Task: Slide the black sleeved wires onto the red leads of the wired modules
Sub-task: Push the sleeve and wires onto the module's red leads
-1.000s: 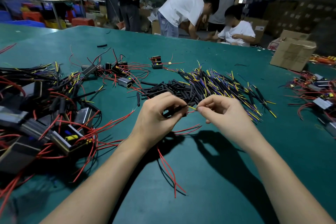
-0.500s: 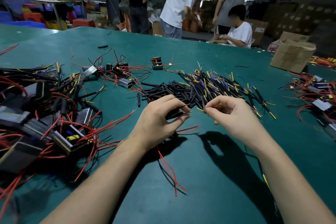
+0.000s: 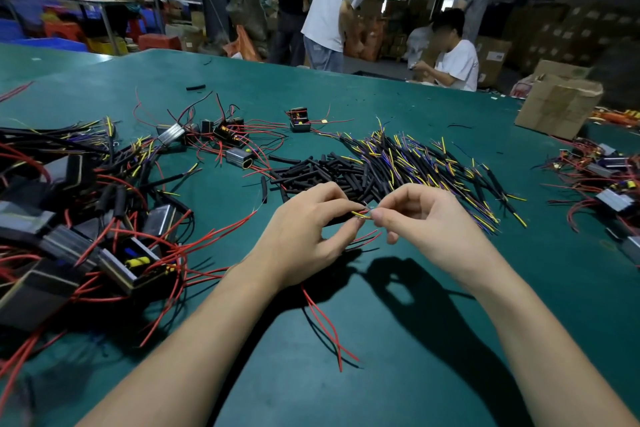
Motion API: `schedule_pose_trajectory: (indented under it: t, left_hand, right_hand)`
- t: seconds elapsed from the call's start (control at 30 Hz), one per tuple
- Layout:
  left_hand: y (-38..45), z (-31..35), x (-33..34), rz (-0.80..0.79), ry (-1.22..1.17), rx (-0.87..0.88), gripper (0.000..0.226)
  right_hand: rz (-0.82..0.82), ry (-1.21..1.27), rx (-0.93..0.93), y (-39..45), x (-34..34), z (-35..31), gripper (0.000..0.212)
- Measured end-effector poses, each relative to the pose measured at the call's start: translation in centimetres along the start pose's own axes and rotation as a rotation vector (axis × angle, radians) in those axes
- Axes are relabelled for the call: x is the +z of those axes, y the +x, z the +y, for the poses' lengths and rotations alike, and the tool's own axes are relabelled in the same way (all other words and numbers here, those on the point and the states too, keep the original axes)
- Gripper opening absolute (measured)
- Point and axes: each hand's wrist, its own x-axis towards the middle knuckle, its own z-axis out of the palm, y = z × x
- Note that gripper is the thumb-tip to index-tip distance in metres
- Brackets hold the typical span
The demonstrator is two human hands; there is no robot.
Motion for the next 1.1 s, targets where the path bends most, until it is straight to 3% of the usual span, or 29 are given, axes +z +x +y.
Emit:
schedule_pose_trajectory:
  t: [0.3, 0.6, 0.83, 1.1]
  left_hand:
    - [0.0, 0.4, -0.2, 0.000, -0.103, -0.039, 0.027]
    - [0.5, 0.7, -0.3, 0.100, -0.307, -0.111, 0.012]
    - [0.5, 0.6, -0.5, 0.031, -0.336, -0.132, 0.018]
    - [0.4, 0.5, -0.4, 0.063, -0.253, -0.092, 0.016]
  right_hand:
    - [-0.008, 0.010, -0.042, 0.0, 0.3, -0.1, 0.005]
    - [0.018, 0.012, -0.064, 0.1, 0.4, -0.1, 0.014]
    - [0.026, 0.034, -0.070, 0.0, 0.8, -0.4, 0.018]
    - [0.019, 0.066, -0.024, 0.1, 1.1, -0.5, 0.012]
